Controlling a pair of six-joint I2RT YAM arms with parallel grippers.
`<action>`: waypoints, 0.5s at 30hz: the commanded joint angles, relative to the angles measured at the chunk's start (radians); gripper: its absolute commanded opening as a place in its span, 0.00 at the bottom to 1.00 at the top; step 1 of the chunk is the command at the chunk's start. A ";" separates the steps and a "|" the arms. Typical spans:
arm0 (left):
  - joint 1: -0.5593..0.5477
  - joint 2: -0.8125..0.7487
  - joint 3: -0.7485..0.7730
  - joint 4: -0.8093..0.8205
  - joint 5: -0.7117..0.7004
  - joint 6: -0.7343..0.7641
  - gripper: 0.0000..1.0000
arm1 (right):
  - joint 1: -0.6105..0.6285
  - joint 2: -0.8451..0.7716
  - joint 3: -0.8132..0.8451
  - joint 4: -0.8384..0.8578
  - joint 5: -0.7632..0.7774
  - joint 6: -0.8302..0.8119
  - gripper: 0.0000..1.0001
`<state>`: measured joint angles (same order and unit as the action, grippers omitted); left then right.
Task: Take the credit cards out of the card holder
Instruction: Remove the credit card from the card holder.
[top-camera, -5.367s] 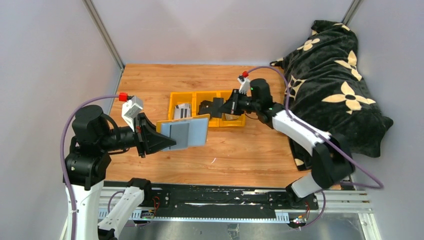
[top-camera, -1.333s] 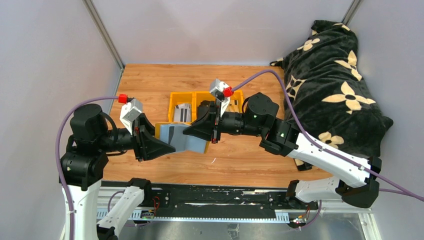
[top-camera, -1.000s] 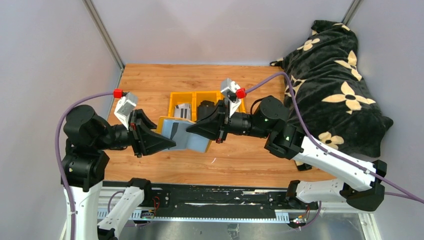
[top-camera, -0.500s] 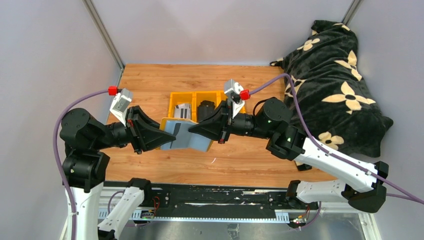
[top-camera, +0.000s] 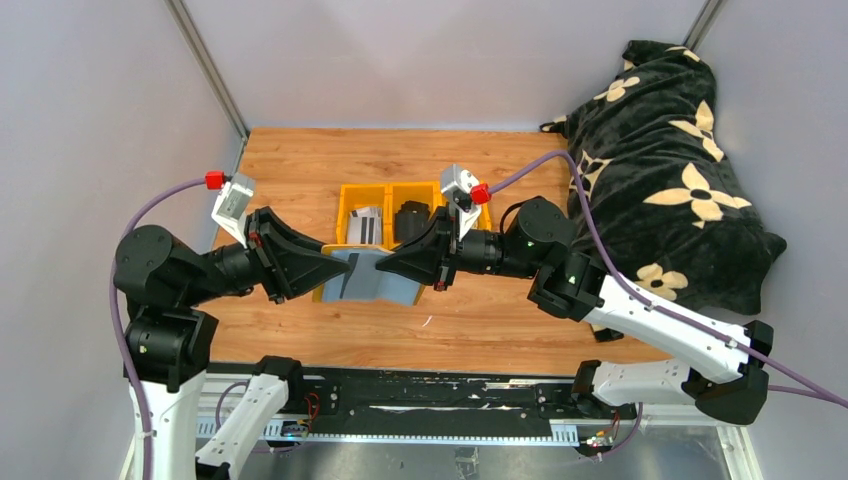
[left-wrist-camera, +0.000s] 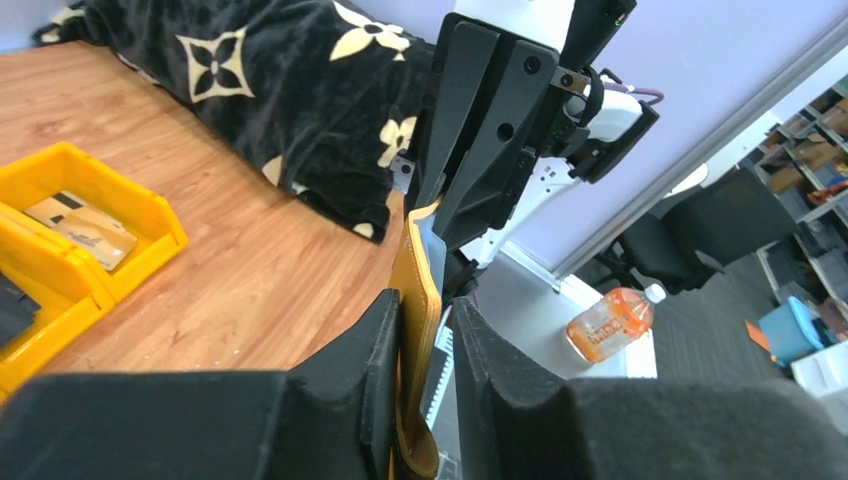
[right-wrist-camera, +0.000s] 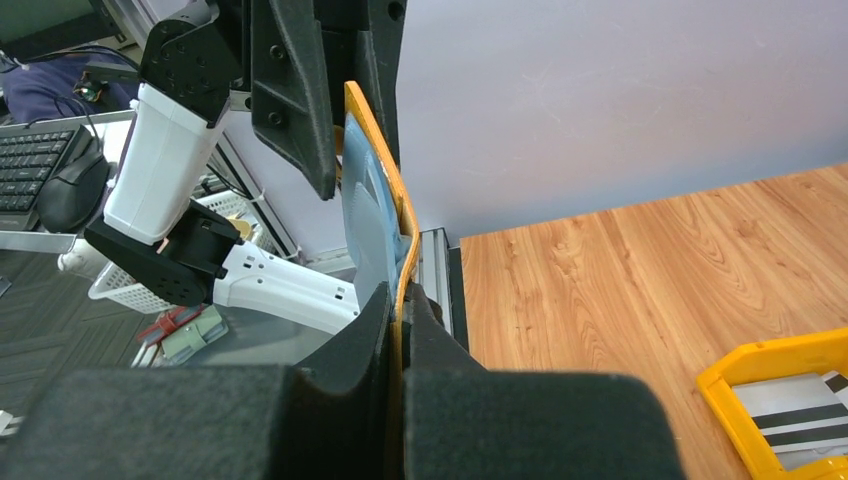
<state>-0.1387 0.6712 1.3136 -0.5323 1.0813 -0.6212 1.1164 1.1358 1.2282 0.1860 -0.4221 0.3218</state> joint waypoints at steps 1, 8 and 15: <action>-0.004 -0.038 0.007 -0.020 -0.062 0.048 0.23 | -0.015 0.012 -0.006 -0.031 -0.002 -0.011 0.00; -0.004 -0.055 0.035 -0.156 -0.196 0.213 0.14 | -0.015 0.034 0.019 -0.015 -0.032 0.007 0.00; -0.004 -0.074 -0.010 -0.151 -0.140 0.212 0.33 | -0.012 0.080 0.055 0.006 -0.069 0.044 0.00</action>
<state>-0.1394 0.6155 1.3190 -0.6823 0.9123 -0.4316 1.1137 1.1965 1.2400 0.1802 -0.4637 0.3424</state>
